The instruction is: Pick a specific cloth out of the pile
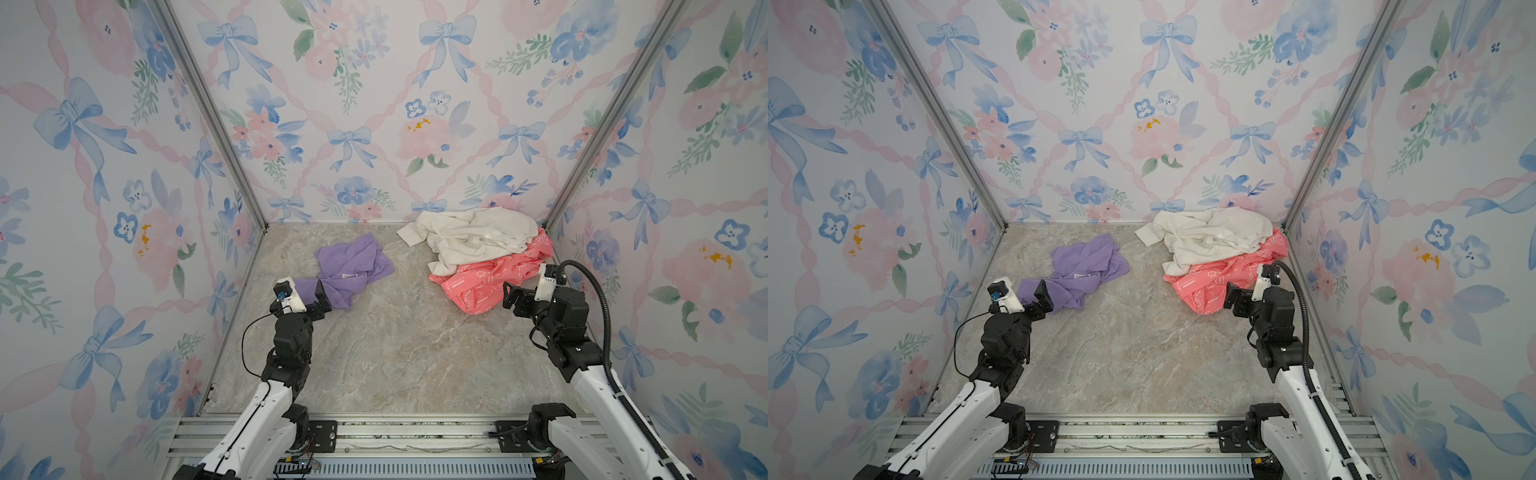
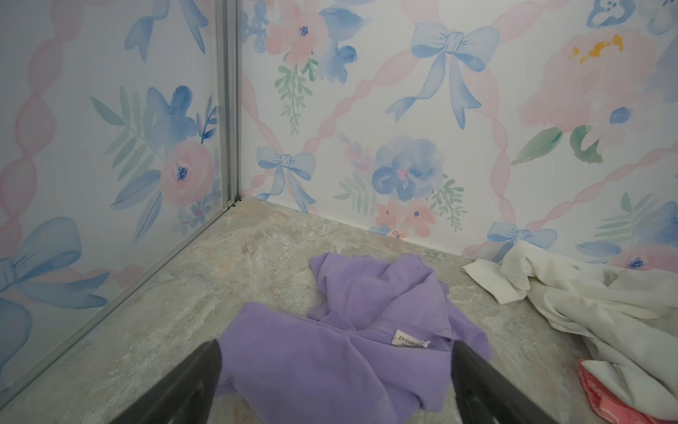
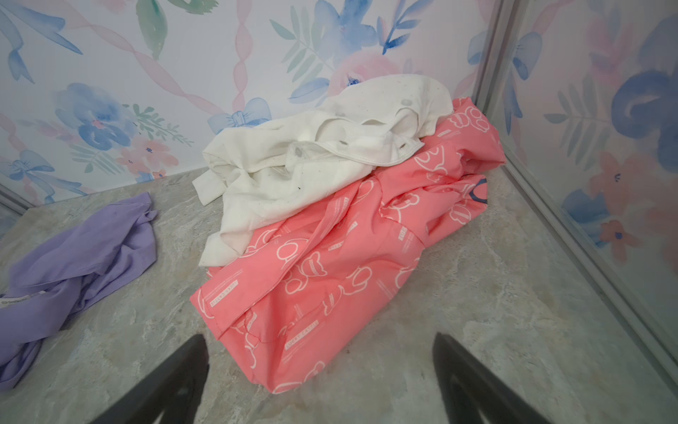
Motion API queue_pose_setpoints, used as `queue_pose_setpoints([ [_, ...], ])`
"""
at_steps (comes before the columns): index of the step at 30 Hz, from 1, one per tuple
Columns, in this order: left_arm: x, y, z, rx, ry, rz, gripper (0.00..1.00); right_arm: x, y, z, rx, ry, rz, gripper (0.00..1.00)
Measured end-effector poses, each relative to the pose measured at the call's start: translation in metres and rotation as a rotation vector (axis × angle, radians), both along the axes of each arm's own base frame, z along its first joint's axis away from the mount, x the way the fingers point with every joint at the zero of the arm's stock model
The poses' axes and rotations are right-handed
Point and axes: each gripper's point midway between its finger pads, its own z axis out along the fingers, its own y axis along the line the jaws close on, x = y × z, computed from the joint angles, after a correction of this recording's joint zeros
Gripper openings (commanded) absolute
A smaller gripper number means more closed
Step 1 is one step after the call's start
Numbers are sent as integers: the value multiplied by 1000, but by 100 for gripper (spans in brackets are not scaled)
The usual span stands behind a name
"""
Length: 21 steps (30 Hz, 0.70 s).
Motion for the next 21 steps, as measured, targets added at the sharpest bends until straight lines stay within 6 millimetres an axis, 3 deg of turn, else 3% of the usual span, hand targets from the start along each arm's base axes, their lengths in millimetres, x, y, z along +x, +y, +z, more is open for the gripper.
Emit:
queue_pose_setpoints([
  [4, 6, 2, -26, 49, 45, 17, 98, 13, -12, -28, -23, 35, -27, 97],
  [10, 19, 3, -46, 121, 64, 20, 98, 39, -29, -57, -65, 50, -57, 97],
  [17, 29, 6, -70, 171, 79, 22, 98, 59, -29, -107, -118, 96, -25, 97],
  [21, 34, 6, -86, 186, 93, 12, 98, 67, -22, -111, -129, 38, 20, 97],
])
